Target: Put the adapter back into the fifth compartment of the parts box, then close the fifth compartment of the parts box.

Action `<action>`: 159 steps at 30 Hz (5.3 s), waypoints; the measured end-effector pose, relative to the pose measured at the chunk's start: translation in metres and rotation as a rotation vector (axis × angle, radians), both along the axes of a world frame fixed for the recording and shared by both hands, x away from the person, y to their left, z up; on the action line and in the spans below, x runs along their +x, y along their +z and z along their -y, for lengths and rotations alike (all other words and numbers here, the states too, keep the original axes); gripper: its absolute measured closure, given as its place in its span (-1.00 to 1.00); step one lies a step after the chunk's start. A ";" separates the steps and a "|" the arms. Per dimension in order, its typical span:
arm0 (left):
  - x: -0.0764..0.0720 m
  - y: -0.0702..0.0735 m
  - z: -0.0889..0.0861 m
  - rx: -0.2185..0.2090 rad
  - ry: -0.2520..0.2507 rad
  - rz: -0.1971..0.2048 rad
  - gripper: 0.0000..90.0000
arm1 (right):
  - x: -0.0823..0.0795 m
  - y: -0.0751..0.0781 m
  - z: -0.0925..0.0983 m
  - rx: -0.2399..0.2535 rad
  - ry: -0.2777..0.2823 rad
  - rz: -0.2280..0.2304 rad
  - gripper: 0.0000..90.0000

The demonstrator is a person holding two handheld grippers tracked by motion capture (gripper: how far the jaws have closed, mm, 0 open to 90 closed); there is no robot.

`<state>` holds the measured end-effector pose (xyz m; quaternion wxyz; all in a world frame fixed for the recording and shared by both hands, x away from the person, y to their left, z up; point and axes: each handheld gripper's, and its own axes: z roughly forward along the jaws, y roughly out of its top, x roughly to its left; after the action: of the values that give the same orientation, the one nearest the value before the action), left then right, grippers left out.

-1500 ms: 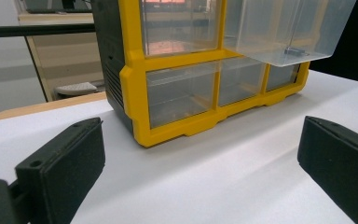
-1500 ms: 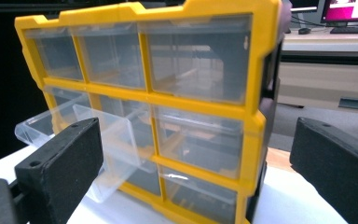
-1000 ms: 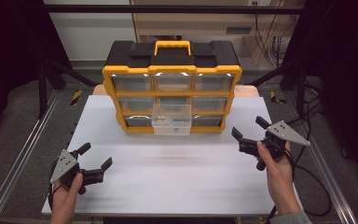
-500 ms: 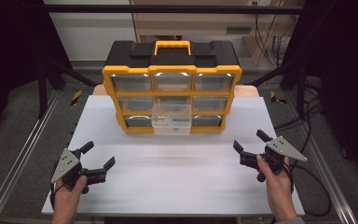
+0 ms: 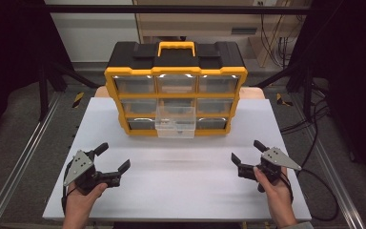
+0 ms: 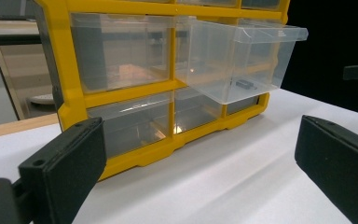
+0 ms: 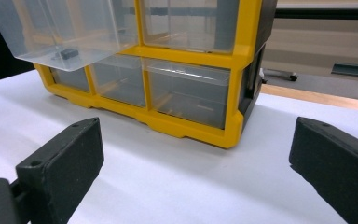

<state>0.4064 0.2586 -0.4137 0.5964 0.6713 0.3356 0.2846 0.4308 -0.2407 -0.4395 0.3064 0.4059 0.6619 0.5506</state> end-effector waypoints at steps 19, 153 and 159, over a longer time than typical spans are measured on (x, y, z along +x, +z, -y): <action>0.014 0.015 0.049 0.021 0.053 -0.037 -0.90 | -0.003 -0.002 -0.005 -0.010 0.016 -0.002 -0.93; 0.070 0.016 0.152 0.020 0.040 -0.155 1.00 | -0.004 -0.003 -0.004 0.013 0.005 -0.016 -0.95; 0.074 0.017 0.153 0.019 0.046 -0.160 1.00 | -0.004 -0.003 -0.003 0.020 0.003 -0.017 -0.95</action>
<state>0.4808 0.1058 -0.3966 0.5547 0.6895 0.3947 0.2470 0.4267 -0.2373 -0.4421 0.2958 0.4127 0.6595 0.5542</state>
